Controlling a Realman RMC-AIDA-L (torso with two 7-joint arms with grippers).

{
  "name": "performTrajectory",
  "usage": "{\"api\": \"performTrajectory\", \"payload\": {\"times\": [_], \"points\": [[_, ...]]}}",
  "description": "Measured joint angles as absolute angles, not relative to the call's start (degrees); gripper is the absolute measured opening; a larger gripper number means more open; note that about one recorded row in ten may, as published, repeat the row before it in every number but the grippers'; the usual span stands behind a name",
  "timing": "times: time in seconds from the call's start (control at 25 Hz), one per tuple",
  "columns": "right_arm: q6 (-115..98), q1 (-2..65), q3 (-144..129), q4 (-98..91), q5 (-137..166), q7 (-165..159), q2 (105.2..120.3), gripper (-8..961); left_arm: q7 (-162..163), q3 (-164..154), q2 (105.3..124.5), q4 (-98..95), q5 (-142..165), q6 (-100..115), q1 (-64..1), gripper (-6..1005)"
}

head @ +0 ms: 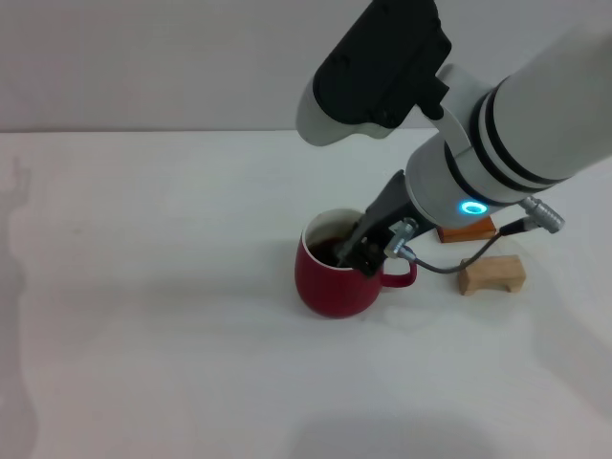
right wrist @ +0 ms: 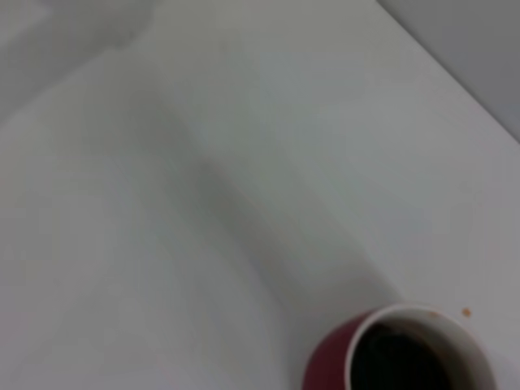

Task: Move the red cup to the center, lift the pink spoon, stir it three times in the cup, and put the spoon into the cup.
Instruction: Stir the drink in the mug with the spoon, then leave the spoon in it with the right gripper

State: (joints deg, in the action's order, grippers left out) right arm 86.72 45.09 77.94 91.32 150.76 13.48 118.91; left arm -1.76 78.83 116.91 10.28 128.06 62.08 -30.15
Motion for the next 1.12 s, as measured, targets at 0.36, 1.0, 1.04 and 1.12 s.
{"api": "performTrajectory", "payload": {"times": [0.36, 1.0, 1.04, 1.12], "points": [[80.8, 46.0, 78.1, 87.8, 152.8, 13.6, 118.86, 152, -1.8, 78.8, 117.12, 10.3, 128.1, 62.2, -30.1, 844], [86.0, 45.6, 78.7, 88.6, 151.6, 14.9, 118.82, 149, -1.8, 78.8, 117.25, 10.3, 128.1, 62.0, -30.2, 844], [85.8, 45.7, 79.3, 88.9, 149.6, 15.1, 118.82, 149, -1.8, 78.8, 117.25, 10.3, 128.1, 62.0, -30.2, 844], [85.5, 45.7, 79.4, 88.9, 149.3, 15.1, 118.82, 149, -1.8, 78.8, 117.25, 10.3, 128.1, 62.0, -30.2, 844]]}}
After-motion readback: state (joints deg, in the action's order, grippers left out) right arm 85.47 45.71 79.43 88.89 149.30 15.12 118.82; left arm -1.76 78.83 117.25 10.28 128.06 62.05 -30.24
